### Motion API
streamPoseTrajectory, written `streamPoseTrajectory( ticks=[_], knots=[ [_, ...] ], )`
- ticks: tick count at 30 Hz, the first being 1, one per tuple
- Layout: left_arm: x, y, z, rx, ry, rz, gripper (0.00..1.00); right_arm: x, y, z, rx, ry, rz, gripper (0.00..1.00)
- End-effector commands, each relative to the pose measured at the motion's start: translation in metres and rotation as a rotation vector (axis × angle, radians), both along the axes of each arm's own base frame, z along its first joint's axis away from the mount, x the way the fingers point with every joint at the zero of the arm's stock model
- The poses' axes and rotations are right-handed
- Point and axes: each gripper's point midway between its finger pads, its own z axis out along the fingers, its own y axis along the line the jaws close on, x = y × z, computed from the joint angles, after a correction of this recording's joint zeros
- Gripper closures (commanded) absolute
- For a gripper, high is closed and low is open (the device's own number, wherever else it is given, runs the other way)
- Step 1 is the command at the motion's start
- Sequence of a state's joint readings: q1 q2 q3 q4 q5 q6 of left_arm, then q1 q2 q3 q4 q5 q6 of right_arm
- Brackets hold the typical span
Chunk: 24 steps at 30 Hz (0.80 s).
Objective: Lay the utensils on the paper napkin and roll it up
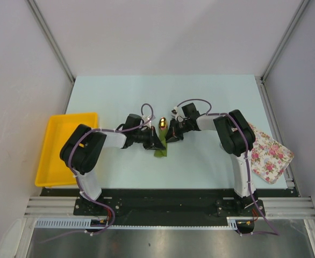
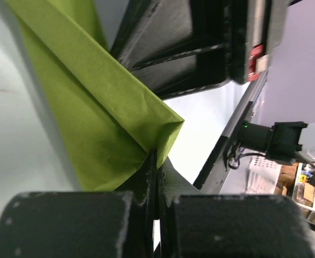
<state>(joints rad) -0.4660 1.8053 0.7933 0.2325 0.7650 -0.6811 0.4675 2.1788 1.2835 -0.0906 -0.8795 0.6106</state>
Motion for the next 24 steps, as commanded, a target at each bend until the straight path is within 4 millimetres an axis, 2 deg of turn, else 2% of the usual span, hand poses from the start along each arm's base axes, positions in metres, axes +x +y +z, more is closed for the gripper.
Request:
streamPoseTrajectory(
  ticks=[1,9,13,21,24],
  knots=[
    [0.0,-0.02,0.031,-0.097,-0.037,-0.033,1.0,-0.009,-0.018,-0.049,-0.162,0.038,-0.032,1.0],
    [0.005,-0.034,0.015,-0.125,-0.021,-0.023,1.0,-0.009,-0.019,-0.05,-0.164,0.042,-0.038,1.0],
    [0.003,-0.029,-0.005,-0.091,0.007,-0.004,1.0,-0.009,-0.02,-0.05,-0.169,0.041,-0.038,1.0],
    [0.002,-0.021,-0.027,-0.064,0.025,0.016,0.98,-0.007,-0.018,-0.044,-0.161,0.039,-0.033,1.0],
    [0.006,-0.012,-0.041,-0.044,0.061,0.048,0.97,-0.004,-0.018,-0.036,-0.162,0.03,-0.029,0.91]
  ],
)
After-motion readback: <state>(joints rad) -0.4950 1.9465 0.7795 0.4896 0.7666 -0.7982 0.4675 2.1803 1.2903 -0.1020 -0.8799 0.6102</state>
